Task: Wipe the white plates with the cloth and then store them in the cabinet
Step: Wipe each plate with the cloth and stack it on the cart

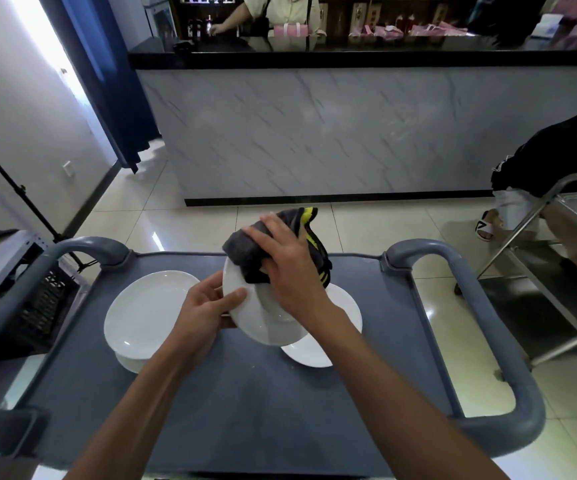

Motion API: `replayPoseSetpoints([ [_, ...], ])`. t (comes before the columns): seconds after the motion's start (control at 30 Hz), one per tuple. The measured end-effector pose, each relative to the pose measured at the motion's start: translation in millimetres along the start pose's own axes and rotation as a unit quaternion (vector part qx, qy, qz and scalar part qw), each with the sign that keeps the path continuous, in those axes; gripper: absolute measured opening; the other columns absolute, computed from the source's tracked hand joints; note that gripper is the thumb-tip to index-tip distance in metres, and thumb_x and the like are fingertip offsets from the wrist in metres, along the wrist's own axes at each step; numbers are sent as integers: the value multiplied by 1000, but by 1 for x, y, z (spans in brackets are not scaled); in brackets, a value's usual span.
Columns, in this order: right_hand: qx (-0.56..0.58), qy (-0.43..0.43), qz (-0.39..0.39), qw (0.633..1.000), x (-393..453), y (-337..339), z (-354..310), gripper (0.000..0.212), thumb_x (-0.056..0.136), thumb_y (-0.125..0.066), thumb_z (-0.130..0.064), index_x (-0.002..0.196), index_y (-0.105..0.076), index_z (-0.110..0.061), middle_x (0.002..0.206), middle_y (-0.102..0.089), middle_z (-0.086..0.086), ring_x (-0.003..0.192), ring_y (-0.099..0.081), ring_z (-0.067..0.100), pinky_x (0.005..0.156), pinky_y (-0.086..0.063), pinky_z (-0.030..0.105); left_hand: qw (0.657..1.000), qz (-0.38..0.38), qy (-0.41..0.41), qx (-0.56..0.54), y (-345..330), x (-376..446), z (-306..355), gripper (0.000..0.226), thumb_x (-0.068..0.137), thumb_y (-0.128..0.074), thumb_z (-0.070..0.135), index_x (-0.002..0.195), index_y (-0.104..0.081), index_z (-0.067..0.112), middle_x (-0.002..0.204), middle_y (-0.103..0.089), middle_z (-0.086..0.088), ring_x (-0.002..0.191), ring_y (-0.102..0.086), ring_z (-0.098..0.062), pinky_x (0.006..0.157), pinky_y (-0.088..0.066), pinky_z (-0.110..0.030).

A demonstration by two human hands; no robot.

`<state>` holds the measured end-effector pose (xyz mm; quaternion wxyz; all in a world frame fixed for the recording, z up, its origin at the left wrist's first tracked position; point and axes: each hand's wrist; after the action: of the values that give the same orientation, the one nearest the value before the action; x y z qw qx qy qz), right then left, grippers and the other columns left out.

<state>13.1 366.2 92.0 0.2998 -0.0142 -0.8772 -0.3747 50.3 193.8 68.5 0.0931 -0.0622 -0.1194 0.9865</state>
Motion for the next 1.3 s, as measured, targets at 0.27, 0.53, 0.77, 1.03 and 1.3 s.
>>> replayPoseSetpoints([
  [0.27, 6, -7, -17, 1000, -1, -6, 1, 48, 92, -53, 0, 137, -58, -15, 148, -47, 17, 143, -37, 32, 116, -20, 62, 1000, 3, -3, -6, 3, -2, -5, 33, 84, -69, 15, 116, -74, 20, 108, -75, -16, 90, -73, -29, 60, -57, -32],
  [0.53, 12, -53, -2, 999, -1, 6, 17, 49, 92, -50, 2, 138, -57, -13, 144, -51, 13, 138, -42, 29, 116, -23, 58, 999, 35, 11, -39, 0, -3, -9, 34, 82, -68, 14, 116, -73, 9, 106, -74, -19, 87, -70, -28, 58, -56, -32],
  [0.77, 19, -108, -22, 994, -24, 9, 34, 56, 91, -54, 3, 144, -50, -15, 152, -44, 8, 143, -36, 24, 116, -26, 49, 996, 63, 15, -64, 1, 2, -12, 39, 81, -67, 13, 118, -68, 1, 98, -73, -13, 81, -68, -22, 56, -55, -29],
  [1.03, 20, -178, 12, 984, -71, -13, 34, 56, 91, -51, 8, 142, -53, -13, 154, -40, 13, 143, -34, 30, 118, -29, 46, 993, 93, 38, -59, 4, 10, -21, 31, 84, -67, 9, 114, -70, -1, 101, -73, -18, 85, -69, -28, 59, -57, -32],
  [1.3, -17, -180, 97, 979, -97, -24, 40, 53, 82, -49, 13, 128, -65, -8, 133, -61, 10, 123, -54, 29, 103, -44, 45, 995, 89, 39, -3, -8, 21, -21, 21, 92, -65, 5, 111, -73, 3, 97, -75, -15, 81, -71, -26, 59, -57, -33],
])
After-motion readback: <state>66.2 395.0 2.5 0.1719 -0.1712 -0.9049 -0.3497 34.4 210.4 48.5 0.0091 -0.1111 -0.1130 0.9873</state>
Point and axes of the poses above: each hand's wrist, its own x-axis towards the middle knuckle, its own y-axis out of the back of the hand, z = x × y
